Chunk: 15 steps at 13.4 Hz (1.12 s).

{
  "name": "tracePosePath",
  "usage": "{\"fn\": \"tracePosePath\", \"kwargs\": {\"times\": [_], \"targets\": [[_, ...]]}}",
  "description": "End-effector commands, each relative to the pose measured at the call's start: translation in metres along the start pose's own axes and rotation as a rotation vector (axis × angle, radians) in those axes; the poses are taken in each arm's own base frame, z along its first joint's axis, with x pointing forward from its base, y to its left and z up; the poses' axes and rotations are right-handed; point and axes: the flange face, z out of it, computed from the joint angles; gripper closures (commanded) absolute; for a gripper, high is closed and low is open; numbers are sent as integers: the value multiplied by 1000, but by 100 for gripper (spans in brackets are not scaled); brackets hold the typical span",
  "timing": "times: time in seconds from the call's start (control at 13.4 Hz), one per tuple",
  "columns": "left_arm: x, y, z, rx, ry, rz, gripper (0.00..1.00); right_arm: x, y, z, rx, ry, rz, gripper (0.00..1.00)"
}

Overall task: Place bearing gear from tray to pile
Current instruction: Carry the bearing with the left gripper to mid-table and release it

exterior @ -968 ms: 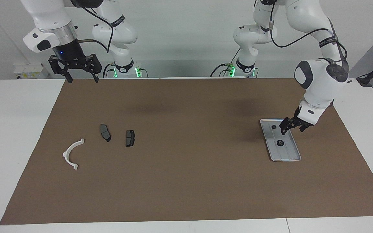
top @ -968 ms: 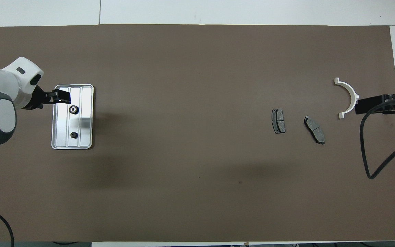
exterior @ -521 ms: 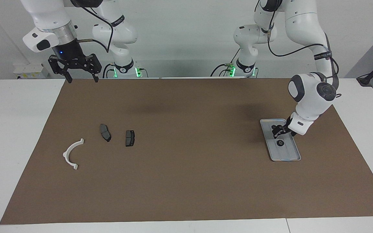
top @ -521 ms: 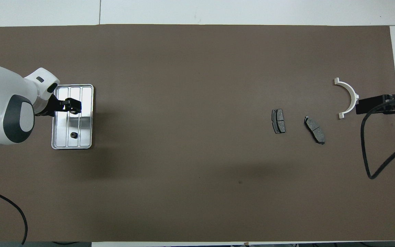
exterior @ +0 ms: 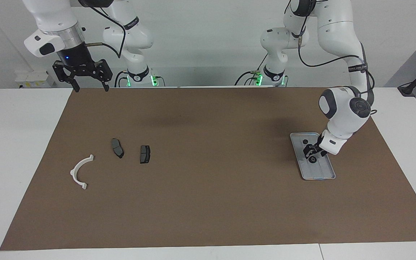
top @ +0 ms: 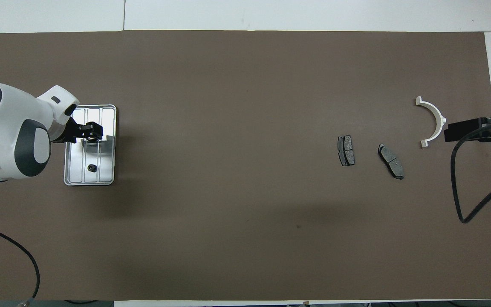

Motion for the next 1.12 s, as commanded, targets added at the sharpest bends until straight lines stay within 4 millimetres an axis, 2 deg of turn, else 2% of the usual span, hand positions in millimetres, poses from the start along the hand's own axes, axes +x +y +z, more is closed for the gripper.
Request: {"fn": "tracePosePath", "kwargs": {"times": [0.0, 0.45, 0.52, 0.6, 0.89, 0.97, 1.04], "targets": [[0, -4, 14, 2, 14, 5, 25, -3, -1, -5, 18, 7, 13, 0], [0, -1, 14, 0, 14, 6, 32, -4, -3, -6, 20, 5, 6, 0], [0, 0, 14, 1, 15, 8, 36, -4, -3, -6, 20, 5, 4, 0], [1, 0, 14, 1, 18, 8, 42, -5, -3, -6, 19, 4, 4, 0], [3, 3, 15, 1, 32, 13, 56, -7, -4, -6, 19, 4, 9, 0], [3, 3, 15, 1, 31, 14, 64, -7, -4, -6, 19, 2, 9, 0], [3, 2, 14, 0, 29, 10, 78, -7, -4, -5, 19, 1, 9, 0]]}}
